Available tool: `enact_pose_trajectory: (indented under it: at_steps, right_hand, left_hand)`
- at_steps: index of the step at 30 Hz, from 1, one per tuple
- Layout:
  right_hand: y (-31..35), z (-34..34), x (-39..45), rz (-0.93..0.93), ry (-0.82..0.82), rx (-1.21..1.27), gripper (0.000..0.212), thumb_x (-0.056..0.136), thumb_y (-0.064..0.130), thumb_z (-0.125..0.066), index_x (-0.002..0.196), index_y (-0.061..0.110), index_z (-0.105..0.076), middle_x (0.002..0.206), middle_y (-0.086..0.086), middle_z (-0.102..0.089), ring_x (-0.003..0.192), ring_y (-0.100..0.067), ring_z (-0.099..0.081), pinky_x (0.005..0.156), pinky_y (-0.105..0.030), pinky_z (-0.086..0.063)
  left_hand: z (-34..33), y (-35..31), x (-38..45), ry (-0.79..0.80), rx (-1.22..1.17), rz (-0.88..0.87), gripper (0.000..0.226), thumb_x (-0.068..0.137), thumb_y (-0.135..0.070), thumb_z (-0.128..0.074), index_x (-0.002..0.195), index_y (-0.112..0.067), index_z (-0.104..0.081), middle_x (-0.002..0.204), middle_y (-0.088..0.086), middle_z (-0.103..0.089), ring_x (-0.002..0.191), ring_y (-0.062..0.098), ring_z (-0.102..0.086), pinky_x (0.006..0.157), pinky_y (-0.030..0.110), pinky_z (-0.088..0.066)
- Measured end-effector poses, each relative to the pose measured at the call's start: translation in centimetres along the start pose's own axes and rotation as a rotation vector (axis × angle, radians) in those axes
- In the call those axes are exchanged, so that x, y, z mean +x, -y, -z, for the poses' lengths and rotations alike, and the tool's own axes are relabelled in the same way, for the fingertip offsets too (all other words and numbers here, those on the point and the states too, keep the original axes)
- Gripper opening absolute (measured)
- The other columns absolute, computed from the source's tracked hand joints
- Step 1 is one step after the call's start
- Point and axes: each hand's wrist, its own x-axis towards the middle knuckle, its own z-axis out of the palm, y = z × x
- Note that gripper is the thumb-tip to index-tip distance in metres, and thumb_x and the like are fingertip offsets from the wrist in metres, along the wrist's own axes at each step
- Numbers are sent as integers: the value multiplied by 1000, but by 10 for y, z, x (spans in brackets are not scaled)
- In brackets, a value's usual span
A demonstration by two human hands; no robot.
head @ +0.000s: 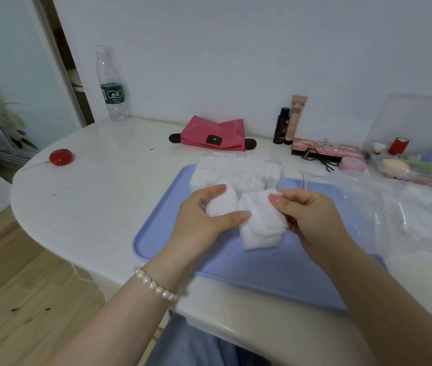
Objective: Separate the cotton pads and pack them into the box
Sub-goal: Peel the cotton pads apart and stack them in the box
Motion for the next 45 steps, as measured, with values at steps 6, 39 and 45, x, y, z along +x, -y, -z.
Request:
enact_pose_trajectory:
  at_steps: [6, 39, 45]
  right_hand:
    - [0, -3, -1, -6, 2, -2, 5, 79, 5, -69, 83, 4, -70, 84, -15, -71, 75, -24, -67, 72, -35, -57]
    - [16, 3, -5, 80, -54, 139, 29, 81, -14, -48, 76, 13, -55, 72, -5, -62, 70, -23, -59, 65, -39, -50]
    - [18, 2, -8, 95, 250, 319, 21, 61, 0, -74, 72, 11, -59, 68, -6, -67, 63, -20, -64, 59, -28, -56]
  left_hand:
    - [-8, 2, -3, 17, -44, 18, 83, 44, -28, -85, 122, -21, -58, 125, -5, -58, 110, 18, -61, 88, 41, -54]
    - [-10, 9, -16, -83, 476, -113, 56, 81, -17, -70, 133, -15, -48, 136, 0, -44, 128, 15, -40, 104, 17, -24]
    - [0, -9, -11, -170, 282, -319, 23, 88, -9, -61, 101, -26, -68, 110, -5, -66, 106, 17, -59, 95, 22, -41]
